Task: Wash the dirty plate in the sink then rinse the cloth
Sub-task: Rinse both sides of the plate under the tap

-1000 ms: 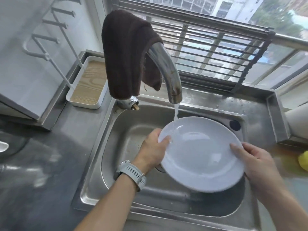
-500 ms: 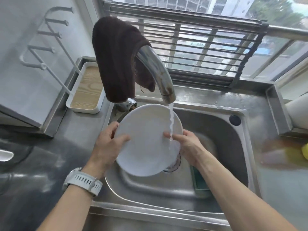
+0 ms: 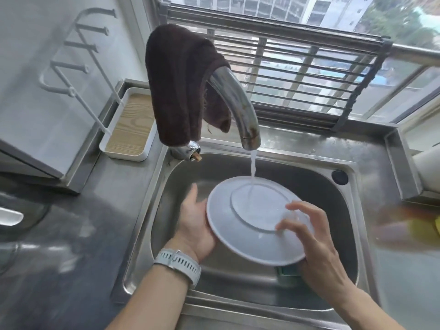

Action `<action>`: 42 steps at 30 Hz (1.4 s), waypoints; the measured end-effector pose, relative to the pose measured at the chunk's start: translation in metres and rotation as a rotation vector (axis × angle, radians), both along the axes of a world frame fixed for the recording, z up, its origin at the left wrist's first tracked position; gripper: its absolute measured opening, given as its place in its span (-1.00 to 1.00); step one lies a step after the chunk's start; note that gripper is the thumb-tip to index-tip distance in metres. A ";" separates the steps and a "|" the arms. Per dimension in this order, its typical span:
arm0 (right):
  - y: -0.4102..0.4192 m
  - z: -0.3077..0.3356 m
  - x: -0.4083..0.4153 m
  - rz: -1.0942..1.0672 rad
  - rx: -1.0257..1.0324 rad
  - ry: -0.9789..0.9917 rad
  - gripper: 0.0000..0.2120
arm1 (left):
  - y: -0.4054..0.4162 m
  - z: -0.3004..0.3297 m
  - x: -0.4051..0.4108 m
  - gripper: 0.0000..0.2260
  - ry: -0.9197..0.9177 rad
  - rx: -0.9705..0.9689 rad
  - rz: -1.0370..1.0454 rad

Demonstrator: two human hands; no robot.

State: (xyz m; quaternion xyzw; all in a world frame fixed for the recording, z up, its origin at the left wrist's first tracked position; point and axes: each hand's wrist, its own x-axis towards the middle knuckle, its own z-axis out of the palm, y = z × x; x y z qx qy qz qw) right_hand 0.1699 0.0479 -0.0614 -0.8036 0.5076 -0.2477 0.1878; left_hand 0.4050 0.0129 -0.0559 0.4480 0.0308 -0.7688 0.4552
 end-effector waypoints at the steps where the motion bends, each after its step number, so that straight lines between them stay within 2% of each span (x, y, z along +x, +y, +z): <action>1: 0.001 -0.006 -0.006 0.011 0.019 0.039 -0.16 | -0.002 0.002 -0.004 -0.42 -0.016 -0.022 -0.013; 4: 0.001 -0.017 -0.016 -0.030 0.127 0.027 -0.14 | -0.005 0.003 -0.018 -0.68 -0.177 -0.082 -0.058; 6: -0.001 -0.024 -0.019 -0.097 0.222 -0.050 -0.13 | -0.005 0.004 -0.025 -0.72 -0.206 -0.150 -0.053; 9: -0.005 -0.037 -0.024 -0.144 0.280 -0.216 -0.01 | -0.004 0.010 -0.033 -0.75 -0.249 -0.257 -0.068; 11: -0.011 -0.038 -0.023 -0.221 0.400 -0.426 0.03 | -0.003 0.010 -0.038 -0.76 -0.329 -0.330 -0.100; 13: -0.021 -0.031 -0.015 -0.381 0.591 -0.769 -0.13 | -0.001 0.010 -0.039 -0.80 -0.356 -0.379 -0.119; 15: -0.035 -0.026 -0.008 -0.550 0.763 -1.067 -0.43 | 0.000 0.012 -0.036 -0.82 -0.375 -0.405 -0.108; 17: -0.050 -0.024 -0.006 -0.654 0.869 -1.196 -0.63 | 0.000 0.012 -0.030 -0.82 -0.378 -0.411 -0.073; 21: -0.072 -0.022 0.016 -0.631 0.919 -1.108 -0.62 | 0.000 0.012 -0.010 -0.77 -0.376 -0.350 0.043; 23: -0.077 -0.021 0.033 -0.614 0.967 -1.064 -0.55 | 0.004 0.013 0.004 -0.81 -0.428 -0.310 0.070; 25: -0.076 -0.020 0.049 -0.587 1.047 -0.991 -0.43 | 0.010 0.012 0.021 -0.83 -0.524 -0.264 0.111; 28: -0.068 -0.018 0.070 -0.514 1.162 -0.881 -0.42 | 0.021 0.005 0.048 -0.68 -0.807 -0.197 0.137; 30: -0.063 -0.014 0.076 -0.538 1.159 -0.852 -0.46 | 0.027 0.003 0.053 -0.57 -0.934 -0.206 0.098; 33: -0.058 0.006 0.066 -0.560 1.060 -0.918 -0.60 | 0.030 0.004 0.049 -0.41 -1.007 -0.214 -0.021; 37: -0.050 0.038 0.034 -0.476 0.894 -0.947 -0.79 | 0.030 -0.004 0.036 -0.36 -1.161 -0.158 -0.298; 39: -0.044 0.051 0.020 -0.372 0.846 -0.917 -0.83 | 0.028 -0.011 0.027 -0.39 -1.104 -0.110 -0.383; 42: -0.032 0.063 0.009 -0.183 0.763 -0.808 -0.91 | 0.027 -0.008 0.012 -0.45 -0.779 0.034 -0.368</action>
